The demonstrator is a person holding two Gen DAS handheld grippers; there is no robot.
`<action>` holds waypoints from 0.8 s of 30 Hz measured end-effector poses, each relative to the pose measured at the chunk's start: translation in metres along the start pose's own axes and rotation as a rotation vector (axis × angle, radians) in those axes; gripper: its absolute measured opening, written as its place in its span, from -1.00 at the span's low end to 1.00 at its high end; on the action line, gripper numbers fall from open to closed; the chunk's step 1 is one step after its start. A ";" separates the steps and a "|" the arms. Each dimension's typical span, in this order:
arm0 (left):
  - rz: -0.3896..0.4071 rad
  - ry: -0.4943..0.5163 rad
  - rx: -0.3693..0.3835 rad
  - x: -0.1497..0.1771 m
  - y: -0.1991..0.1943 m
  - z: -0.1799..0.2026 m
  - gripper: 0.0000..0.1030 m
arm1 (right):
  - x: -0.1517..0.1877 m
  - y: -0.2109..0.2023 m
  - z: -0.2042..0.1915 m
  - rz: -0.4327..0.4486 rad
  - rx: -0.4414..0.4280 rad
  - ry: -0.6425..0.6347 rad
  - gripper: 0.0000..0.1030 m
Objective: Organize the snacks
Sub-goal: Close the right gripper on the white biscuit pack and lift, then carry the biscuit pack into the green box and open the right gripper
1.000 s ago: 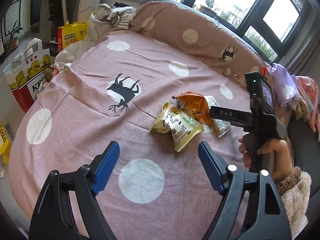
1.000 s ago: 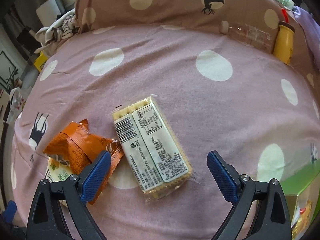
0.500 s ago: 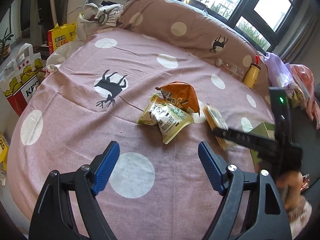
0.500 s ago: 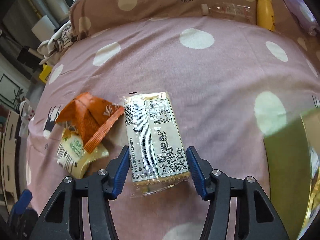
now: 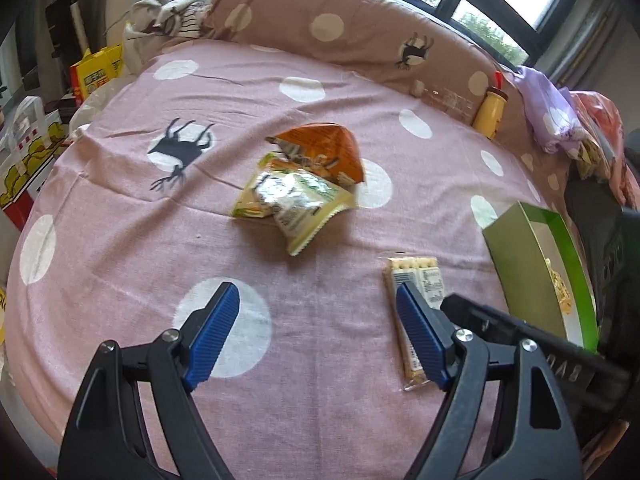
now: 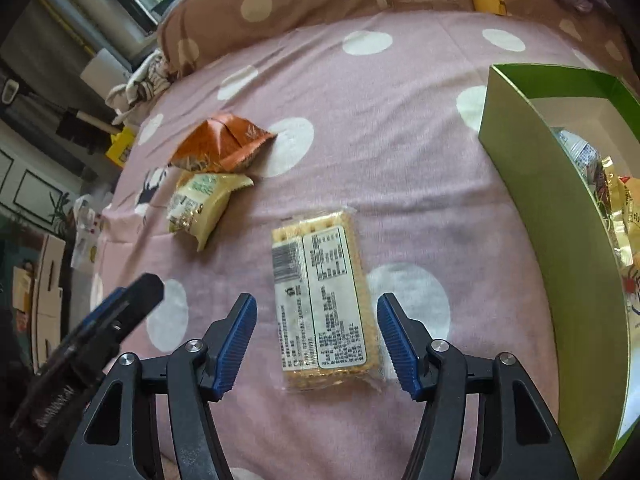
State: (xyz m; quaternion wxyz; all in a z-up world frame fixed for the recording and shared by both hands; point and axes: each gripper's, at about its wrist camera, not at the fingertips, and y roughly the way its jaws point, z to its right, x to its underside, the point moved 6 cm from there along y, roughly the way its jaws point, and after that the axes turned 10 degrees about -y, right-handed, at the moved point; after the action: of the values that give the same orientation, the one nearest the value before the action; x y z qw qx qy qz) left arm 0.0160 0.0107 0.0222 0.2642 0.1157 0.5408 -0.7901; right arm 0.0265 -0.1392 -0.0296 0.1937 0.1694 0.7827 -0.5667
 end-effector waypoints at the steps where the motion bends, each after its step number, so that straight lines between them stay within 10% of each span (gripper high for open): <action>1: -0.009 0.015 0.015 0.003 0.002 0.005 0.58 | -0.002 -0.002 0.005 0.015 -0.001 0.019 0.32; 12: -0.184 0.096 0.108 0.039 0.046 0.051 0.48 | 0.003 0.014 0.027 -0.007 -0.163 0.145 0.35; 16: -0.229 0.109 0.148 0.047 0.058 0.062 -0.11 | 0.007 0.031 0.020 -0.053 -0.185 0.153 0.35; 24: -0.121 0.174 0.152 0.046 0.050 0.084 -0.19 | 0.011 0.021 0.016 -0.025 -0.122 0.113 0.20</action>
State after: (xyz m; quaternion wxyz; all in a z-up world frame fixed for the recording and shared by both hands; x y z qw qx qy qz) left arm 0.0135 -0.0937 -0.0060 0.1586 0.1708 0.5065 -0.8302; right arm 0.0286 -0.1475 -0.0564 0.1520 0.1789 0.8276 -0.5099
